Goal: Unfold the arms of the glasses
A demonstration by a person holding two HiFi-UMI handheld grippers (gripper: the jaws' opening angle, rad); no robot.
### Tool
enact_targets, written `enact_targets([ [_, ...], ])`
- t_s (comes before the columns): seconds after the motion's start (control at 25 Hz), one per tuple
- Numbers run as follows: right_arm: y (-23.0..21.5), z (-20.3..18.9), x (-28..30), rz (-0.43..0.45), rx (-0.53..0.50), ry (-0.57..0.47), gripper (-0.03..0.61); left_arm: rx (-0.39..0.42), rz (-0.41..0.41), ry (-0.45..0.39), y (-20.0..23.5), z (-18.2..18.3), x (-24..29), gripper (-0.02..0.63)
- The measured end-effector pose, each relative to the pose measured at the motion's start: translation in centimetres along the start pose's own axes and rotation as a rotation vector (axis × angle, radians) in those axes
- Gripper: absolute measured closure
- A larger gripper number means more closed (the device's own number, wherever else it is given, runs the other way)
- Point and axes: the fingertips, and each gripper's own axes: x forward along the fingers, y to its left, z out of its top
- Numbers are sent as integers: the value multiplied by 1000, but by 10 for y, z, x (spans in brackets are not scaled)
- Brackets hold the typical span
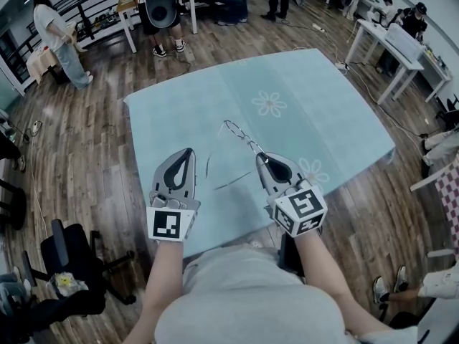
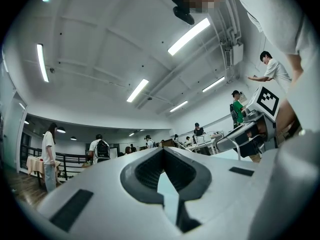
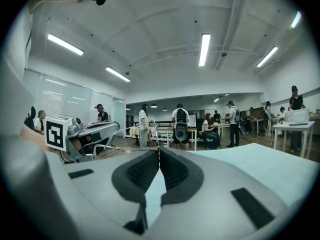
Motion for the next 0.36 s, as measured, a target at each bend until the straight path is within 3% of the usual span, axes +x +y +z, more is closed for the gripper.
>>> enact_targets([
  [0.36,1,1,0,-4,6,2,568,-12,0,13,2,4,1,607],
])
